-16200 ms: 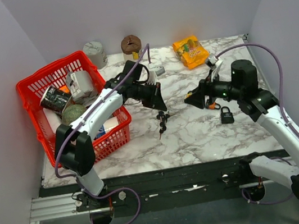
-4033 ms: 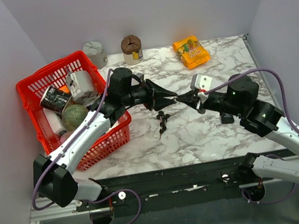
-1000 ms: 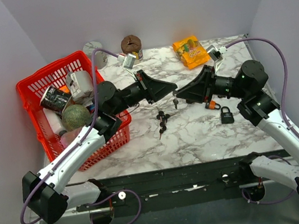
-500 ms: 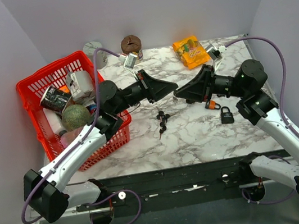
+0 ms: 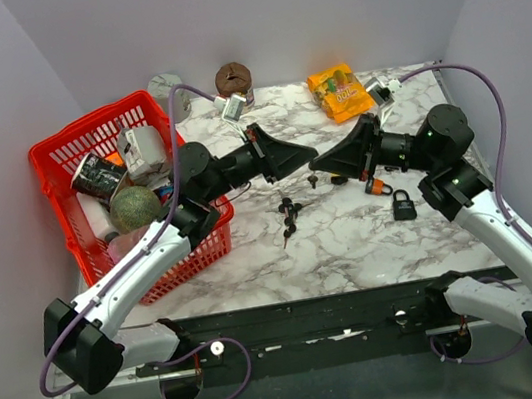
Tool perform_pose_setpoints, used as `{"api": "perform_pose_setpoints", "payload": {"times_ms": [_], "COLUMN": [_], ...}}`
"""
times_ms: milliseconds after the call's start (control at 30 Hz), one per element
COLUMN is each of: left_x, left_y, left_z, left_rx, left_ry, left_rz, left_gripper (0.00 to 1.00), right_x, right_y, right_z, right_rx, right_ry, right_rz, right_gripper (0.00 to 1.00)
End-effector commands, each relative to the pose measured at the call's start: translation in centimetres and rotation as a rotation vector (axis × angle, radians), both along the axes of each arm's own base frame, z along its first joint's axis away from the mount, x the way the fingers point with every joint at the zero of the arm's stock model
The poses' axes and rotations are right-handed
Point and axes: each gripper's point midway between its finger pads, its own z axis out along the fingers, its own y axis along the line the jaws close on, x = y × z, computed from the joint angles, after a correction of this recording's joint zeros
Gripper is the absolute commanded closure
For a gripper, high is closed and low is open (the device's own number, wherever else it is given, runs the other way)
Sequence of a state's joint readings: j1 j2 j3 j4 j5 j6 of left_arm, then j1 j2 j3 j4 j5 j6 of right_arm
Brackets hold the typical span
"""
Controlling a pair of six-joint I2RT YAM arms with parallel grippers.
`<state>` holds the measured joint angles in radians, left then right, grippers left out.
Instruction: Unlock with the key
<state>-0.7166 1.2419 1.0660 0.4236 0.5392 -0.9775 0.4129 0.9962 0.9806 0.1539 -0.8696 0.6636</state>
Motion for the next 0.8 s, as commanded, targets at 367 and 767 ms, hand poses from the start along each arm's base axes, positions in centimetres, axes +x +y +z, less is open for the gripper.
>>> {"api": "perform_pose_setpoints", "payload": {"times_ms": [367,767], "left_x": [7.4,11.7], "left_y": [-2.5,-8.1], "left_z": [-7.2,-19.7], "left_rx": [0.345,0.869], "left_ry": [0.117,0.282], "left_rz": [0.181,0.143], "left_gripper": [0.16,0.23], "right_x": [7.8,3.9], "right_y": [-8.1,-17.9], "right_z": [-6.3,-4.3], "right_rx": [-0.121,-0.130], "right_ry": [0.178,0.108], "right_rz": [-0.521,-1.021], "right_gripper": [0.99,0.99]}}
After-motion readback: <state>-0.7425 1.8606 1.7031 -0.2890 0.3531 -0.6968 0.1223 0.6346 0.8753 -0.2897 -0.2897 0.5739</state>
